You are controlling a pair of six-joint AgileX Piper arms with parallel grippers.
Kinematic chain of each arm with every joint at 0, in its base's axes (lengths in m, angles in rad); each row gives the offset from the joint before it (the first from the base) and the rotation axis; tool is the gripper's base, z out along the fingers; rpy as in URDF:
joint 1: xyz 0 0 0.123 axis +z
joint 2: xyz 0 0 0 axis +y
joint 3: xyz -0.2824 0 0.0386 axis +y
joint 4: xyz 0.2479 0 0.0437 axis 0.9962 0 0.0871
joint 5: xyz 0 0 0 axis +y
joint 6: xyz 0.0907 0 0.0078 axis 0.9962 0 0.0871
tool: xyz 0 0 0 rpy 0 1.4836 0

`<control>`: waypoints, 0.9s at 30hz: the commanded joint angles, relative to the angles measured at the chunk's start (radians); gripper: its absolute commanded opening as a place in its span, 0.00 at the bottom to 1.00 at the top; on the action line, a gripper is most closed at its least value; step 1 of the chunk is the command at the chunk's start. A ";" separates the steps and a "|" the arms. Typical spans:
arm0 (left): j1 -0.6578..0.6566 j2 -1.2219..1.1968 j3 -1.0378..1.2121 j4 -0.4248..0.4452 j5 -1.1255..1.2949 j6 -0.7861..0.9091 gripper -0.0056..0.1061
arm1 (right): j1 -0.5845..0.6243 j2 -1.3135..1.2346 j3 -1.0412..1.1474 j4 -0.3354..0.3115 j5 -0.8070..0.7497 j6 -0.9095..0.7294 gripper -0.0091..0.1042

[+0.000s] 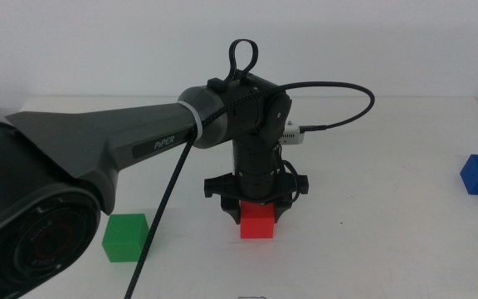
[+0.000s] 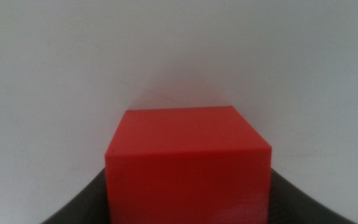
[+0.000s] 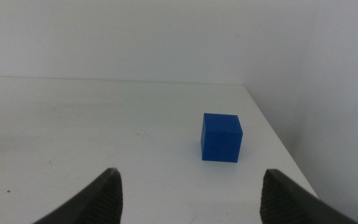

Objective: Stack red cubes first, then green, then blue cubes in a specific spot.

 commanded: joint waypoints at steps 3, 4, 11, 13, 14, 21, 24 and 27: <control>0.000 -0.047 -0.027 -0.015 -0.006 -0.008 0.04 | -0.005 -0.022 -0.018 -0.013 -0.072 -0.010 0.58; 0.000 -0.046 -0.027 -0.015 -0.003 -0.008 0.04 | -0.005 -0.022 -0.018 -0.013 -0.072 -0.010 0.58; 0.001 -0.045 -0.030 0.006 0.010 -0.009 0.75 | -0.005 -0.022 -0.018 -0.012 -0.072 -0.010 0.58; 0.001 -0.045 -0.034 0.015 0.013 0.002 0.89 | -0.005 -0.022 -0.018 -0.012 -0.072 -0.010 0.58; 0.001 -0.045 -0.039 0.023 0.018 0.009 0.89 | -0.005 -0.022 -0.018 -0.012 -0.072 -0.010 0.58; 0.001 -0.047 -0.077 0.023 0.041 0.014 0.89 | -0.005 -0.022 -0.018 -0.012 -0.072 -0.010 0.58; 0.001 -0.047 -0.098 0.023 0.055 0.029 0.89 | -0.005 -0.022 -0.018 -0.012 -0.072 -0.010 0.58; 0.001 -0.047 -0.138 0.023 0.104 0.041 0.89 | -0.005 -0.022 -0.018 -0.012 -0.072 -0.010 0.58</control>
